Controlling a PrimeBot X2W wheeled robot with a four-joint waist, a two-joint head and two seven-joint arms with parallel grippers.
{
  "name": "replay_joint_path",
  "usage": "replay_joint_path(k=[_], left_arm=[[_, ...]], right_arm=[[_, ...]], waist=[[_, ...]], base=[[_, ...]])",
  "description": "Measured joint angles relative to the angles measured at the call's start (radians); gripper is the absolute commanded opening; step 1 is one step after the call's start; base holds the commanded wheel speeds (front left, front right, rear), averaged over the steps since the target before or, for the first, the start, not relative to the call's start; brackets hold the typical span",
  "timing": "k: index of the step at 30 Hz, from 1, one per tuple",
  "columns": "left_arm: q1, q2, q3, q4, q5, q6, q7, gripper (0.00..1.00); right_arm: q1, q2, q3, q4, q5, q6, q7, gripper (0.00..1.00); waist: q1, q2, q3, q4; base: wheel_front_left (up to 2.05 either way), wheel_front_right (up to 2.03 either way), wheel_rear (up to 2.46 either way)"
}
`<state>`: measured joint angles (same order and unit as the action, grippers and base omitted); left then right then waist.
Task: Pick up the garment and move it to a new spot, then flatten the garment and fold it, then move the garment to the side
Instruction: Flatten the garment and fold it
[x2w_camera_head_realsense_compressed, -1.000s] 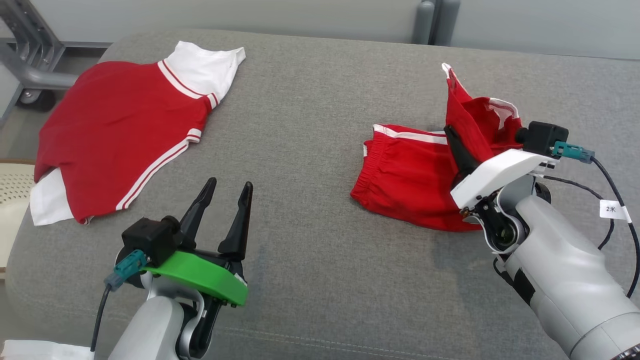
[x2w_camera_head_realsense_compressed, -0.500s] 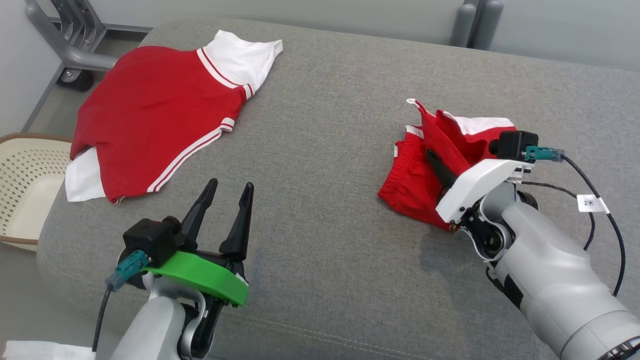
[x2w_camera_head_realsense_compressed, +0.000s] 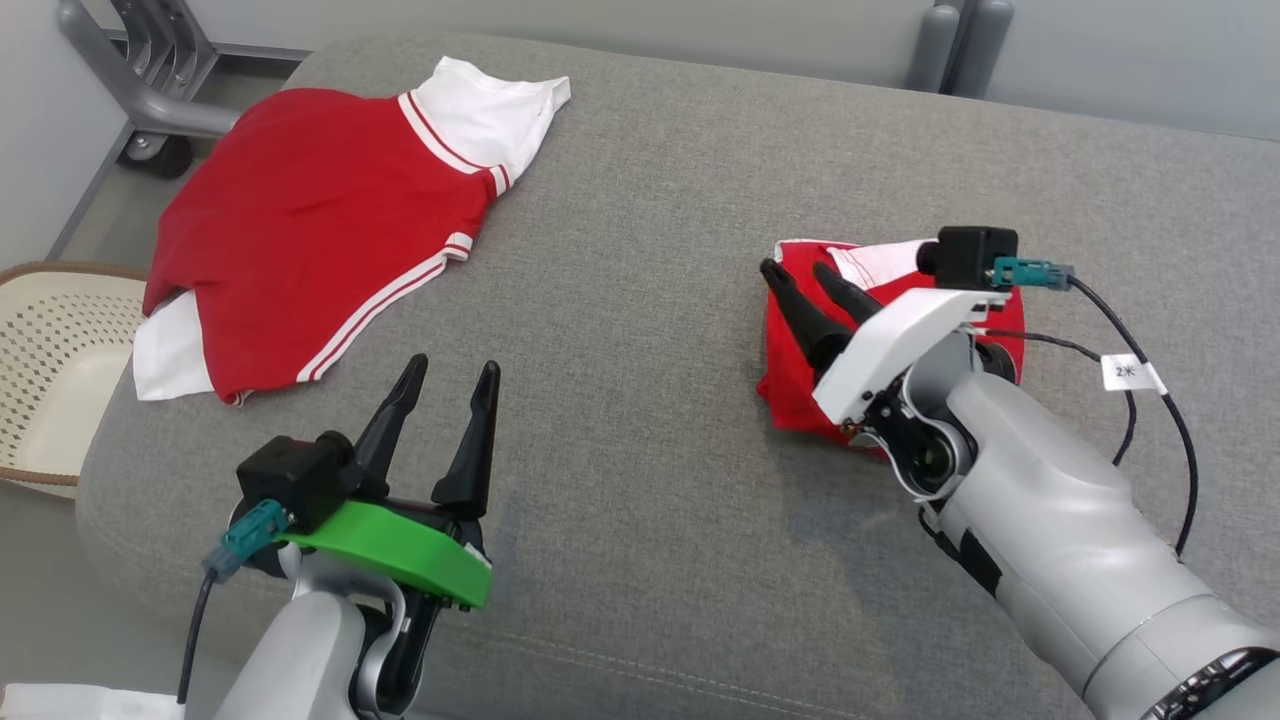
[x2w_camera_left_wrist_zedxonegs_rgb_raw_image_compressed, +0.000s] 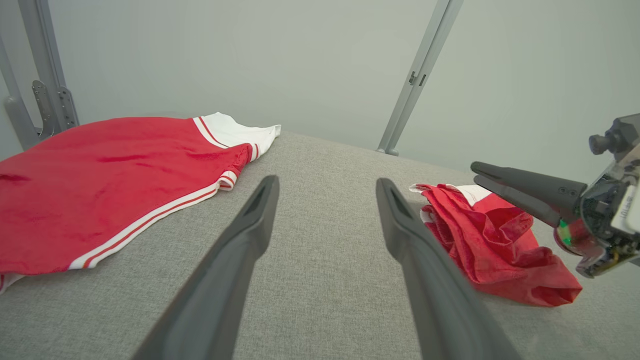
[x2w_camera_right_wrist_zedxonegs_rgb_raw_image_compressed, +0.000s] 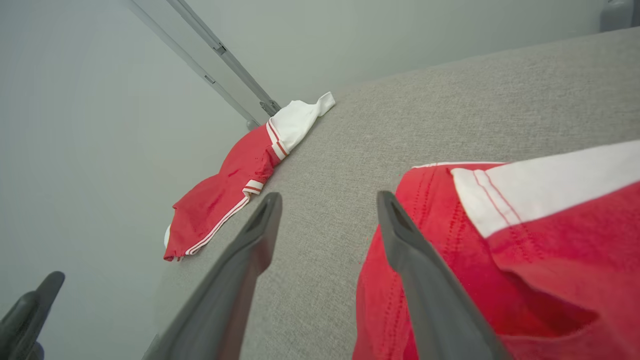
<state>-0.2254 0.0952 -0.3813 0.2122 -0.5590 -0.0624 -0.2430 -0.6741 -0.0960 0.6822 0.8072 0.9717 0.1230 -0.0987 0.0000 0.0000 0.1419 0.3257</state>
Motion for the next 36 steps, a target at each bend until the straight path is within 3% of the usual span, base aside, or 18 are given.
replay_joint_path(k=[13,30,36], left_arm=[[0.002,0.014,0.024,-0.001,0.000,0.002,-0.004,1.00],[0.033,0.025,0.030,-0.035,0.001,0.012,-0.005,1.00],[0.032,0.024,0.015,-0.046,0.011,0.011,-0.004,1.00]], right_arm=[[-0.013,-0.001,0.044,-0.080,0.012,0.000,-0.070,1.00],[0.038,-0.134,-0.023,-0.075,0.017,0.000,-0.121,1.00],[0.066,-0.164,-0.048,-0.021,0.033,-0.028,-0.121,1.00]], waist=[[0.0000,0.0001,-0.017,-0.051],[0.0000,0.0001,-0.043,-0.180],[0.0000,0.0001,-0.022,-0.191]], base=[[0.00,0.00,0.00],[0.00,0.00,0.00],[0.00,0.00,0.00]])
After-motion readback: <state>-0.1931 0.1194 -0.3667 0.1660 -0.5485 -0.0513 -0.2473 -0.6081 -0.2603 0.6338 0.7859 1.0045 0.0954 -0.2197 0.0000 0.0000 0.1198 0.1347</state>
